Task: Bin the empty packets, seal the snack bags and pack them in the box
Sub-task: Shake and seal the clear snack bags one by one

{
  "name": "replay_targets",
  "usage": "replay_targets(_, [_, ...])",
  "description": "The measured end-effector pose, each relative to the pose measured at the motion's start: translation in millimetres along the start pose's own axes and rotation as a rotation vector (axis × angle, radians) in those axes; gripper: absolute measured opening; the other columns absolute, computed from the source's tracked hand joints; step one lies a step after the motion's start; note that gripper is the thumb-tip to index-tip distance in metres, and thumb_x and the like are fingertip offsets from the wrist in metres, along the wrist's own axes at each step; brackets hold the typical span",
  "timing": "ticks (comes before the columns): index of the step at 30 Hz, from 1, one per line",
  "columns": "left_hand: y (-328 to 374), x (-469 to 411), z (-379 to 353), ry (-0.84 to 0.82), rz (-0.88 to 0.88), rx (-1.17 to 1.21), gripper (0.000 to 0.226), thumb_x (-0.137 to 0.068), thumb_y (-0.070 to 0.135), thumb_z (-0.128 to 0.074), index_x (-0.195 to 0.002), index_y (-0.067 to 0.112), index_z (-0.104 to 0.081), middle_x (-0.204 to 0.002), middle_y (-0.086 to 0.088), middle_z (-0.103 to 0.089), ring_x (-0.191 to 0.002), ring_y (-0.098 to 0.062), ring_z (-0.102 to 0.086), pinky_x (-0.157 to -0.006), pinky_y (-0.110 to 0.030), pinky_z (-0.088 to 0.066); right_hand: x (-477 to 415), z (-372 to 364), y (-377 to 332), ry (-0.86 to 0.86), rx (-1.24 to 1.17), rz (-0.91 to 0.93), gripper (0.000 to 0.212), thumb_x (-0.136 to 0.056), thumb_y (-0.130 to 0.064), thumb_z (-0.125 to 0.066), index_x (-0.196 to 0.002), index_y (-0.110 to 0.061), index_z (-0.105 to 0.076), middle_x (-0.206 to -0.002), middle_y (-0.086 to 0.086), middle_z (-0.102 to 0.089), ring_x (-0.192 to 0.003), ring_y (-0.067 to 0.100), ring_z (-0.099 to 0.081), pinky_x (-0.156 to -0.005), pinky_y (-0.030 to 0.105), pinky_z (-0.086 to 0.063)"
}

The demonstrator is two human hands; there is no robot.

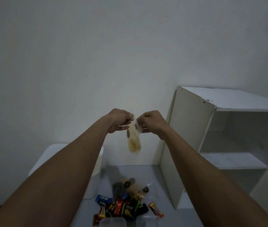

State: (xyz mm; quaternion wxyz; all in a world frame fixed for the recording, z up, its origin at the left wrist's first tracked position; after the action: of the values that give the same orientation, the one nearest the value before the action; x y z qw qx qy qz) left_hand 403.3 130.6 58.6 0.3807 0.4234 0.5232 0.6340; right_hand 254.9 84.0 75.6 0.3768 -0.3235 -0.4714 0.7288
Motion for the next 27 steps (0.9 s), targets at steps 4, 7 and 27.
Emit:
replay_targets(4, [-9,-3,-2,-0.018,0.02,0.084,0.012,-0.096,0.004,-0.056,-0.102,0.002,-0.067,-0.105,-0.013,-0.07,-0.09,-0.02,-0.071,-0.078,-0.033,-0.061,2,-4,9,0.031,0.107,0.023,0.017,-0.095,-0.017,-0.058,-0.093,-0.005,-0.069,-0.092,0.014,-0.074,-0.086,0.028,-0.073,-0.074,0.042,-0.063])
replay_targets(7, [-10,-3,-1,-0.009,0.008,0.139,0.017,-0.095,0.003,-0.056,-0.108,-0.005,-0.065,-0.105,-0.018,-0.071,-0.086,-0.021,-0.073,-0.076,-0.032,-0.061,9,-10,22,0.016,0.159,0.041,0.036,-0.086,-0.049,-0.067,-0.101,-0.016,-0.067,-0.09,0.003,-0.076,-0.084,0.018,-0.074,-0.075,0.04,-0.062])
replay_targets(27, [-194,-83,10,0.346,0.162,-0.099,0.015,-0.093,0.036,-0.064,-0.097,0.023,-0.069,-0.108,-0.008,-0.066,-0.094,-0.028,-0.064,-0.07,-0.04,-0.062,-59,-23,183,0.168,0.132,-0.116,0.01,-0.092,-0.027,-0.064,-0.095,-0.02,-0.07,-0.093,-0.007,-0.07,-0.087,0.014,-0.065,-0.077,0.034,-0.055])
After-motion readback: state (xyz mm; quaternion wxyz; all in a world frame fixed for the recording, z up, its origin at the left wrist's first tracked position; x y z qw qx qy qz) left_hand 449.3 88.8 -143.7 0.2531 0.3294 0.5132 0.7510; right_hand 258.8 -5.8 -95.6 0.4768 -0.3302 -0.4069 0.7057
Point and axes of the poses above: each hand's wrist, its own x-axis away from the middle knuckle, its own z-axis out of the back of the hand, y = z × x, the point moved 8 cm from there along -x, towards the middle knuckle
